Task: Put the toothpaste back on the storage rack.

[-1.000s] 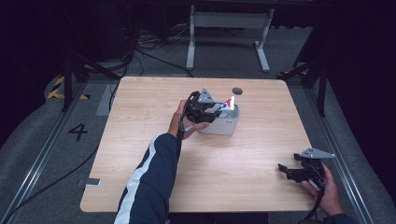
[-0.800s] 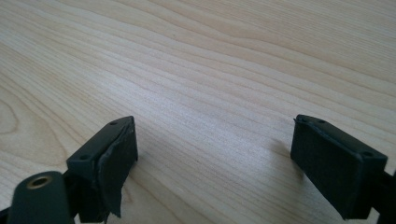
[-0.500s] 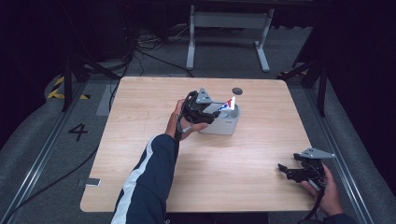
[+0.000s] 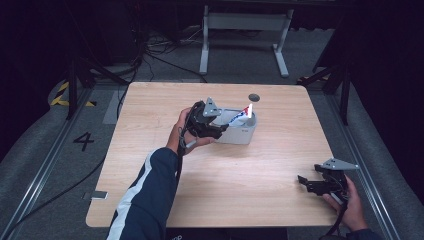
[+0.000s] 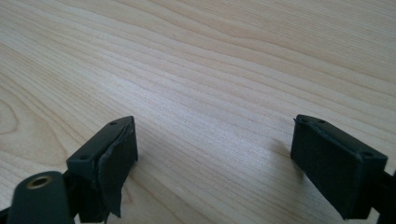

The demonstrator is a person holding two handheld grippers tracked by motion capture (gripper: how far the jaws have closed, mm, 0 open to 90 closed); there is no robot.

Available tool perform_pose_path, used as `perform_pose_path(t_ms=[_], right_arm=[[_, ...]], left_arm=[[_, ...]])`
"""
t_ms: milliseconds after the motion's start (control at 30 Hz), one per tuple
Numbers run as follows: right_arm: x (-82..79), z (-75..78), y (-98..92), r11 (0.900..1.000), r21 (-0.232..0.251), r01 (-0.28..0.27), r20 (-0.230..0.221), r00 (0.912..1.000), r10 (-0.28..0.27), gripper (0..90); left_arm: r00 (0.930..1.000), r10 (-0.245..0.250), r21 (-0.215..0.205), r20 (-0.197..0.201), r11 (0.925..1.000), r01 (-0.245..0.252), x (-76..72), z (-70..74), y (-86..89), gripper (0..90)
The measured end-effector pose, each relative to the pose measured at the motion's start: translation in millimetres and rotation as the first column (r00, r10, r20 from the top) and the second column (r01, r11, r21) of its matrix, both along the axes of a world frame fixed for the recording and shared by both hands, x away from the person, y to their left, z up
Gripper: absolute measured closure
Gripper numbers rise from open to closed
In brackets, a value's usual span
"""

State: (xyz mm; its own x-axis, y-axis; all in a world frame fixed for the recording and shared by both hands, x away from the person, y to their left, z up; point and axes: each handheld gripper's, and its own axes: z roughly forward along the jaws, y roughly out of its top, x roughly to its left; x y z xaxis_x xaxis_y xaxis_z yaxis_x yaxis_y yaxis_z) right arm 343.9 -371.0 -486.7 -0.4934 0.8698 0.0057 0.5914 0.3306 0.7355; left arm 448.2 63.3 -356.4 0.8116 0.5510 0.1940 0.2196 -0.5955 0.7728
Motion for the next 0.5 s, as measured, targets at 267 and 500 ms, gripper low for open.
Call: perform_pose_path(t_ms=[267, 500], right_arm=[[0.0, 0.0, 0.0, 1.0, 0.0, 0.0, -0.001, 1.0, 0.0, 15.2], [0.0, 0.0, 0.0, 1.0, 0.0, 0.0, 0.0, 1.0, 0.0, 15.1]], left_arm=[[0.9996, 0.022, 0.059, 0.02, 0.998, -0.024, -18.5, 0.3, 21.7, 28.9], [0.9987, 0.043, 0.119, 0.028, 0.9918, -0.047, -33.4, -6.6, 41.0, 25.2]])
